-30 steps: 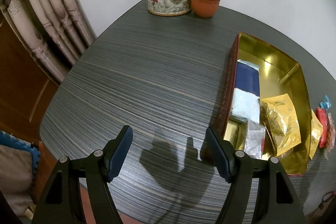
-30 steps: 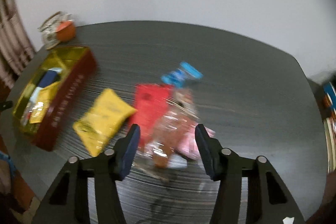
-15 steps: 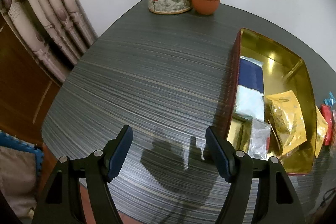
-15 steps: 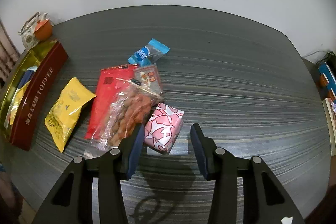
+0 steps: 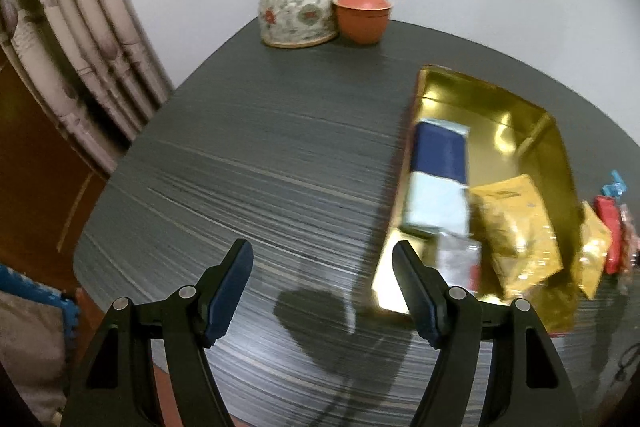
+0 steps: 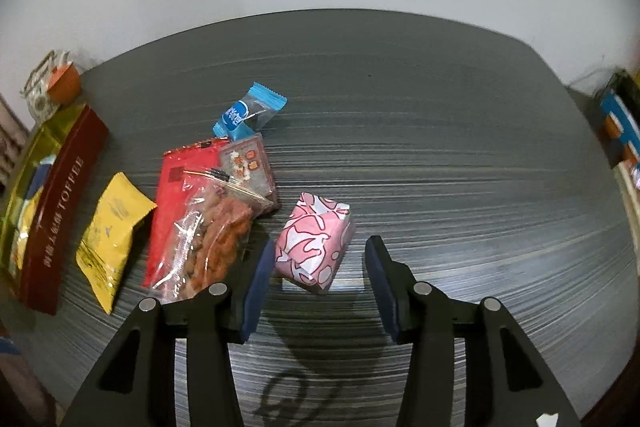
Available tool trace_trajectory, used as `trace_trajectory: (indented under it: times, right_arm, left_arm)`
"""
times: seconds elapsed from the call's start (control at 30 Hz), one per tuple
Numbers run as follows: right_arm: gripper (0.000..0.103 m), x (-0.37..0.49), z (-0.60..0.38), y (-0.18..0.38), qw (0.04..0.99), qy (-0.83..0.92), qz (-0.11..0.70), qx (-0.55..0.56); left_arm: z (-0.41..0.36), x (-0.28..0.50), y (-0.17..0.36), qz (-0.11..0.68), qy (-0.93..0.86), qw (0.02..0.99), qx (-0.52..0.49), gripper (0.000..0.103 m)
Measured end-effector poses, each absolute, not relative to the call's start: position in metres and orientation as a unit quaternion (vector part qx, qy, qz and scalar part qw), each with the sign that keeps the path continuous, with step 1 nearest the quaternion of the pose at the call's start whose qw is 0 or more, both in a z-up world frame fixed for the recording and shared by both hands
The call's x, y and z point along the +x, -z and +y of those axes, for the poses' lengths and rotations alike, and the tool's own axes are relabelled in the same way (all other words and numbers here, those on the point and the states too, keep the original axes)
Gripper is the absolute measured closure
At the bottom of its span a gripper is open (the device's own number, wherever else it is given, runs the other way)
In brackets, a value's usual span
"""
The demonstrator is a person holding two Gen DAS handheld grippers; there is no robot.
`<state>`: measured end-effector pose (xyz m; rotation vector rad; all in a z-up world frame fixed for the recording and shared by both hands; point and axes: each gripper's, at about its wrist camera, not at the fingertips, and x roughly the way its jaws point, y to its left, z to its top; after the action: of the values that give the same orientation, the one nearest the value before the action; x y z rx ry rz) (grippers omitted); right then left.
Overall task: Organize snacks
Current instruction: 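Move the right tool to the pink patterned box and grasp it, then grasp the small yellow bag with the left tool while the right tool holds the pink box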
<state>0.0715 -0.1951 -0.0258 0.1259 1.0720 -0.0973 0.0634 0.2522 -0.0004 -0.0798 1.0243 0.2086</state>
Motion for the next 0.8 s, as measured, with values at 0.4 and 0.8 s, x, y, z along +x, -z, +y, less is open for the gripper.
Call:
trace_trajectory:
  times: [0.4, 0.8]
  right_arm:
    - [0.065, 0.074, -0.194, 0.037, 0.856, 0.037, 0.514, 0.042]
    - [0.07, 0.067, -0.21, 0.041, 0.875, 0.011, 0.484, -0.018]
  left_arm:
    - [0.168, 0.067, -0.021, 0.487, -0.004, 0.874, -0.001, 0.031]
    - [0.057, 0.078, -0.013, 0.493, 0.088, 0.863, 0.065, 0.031]
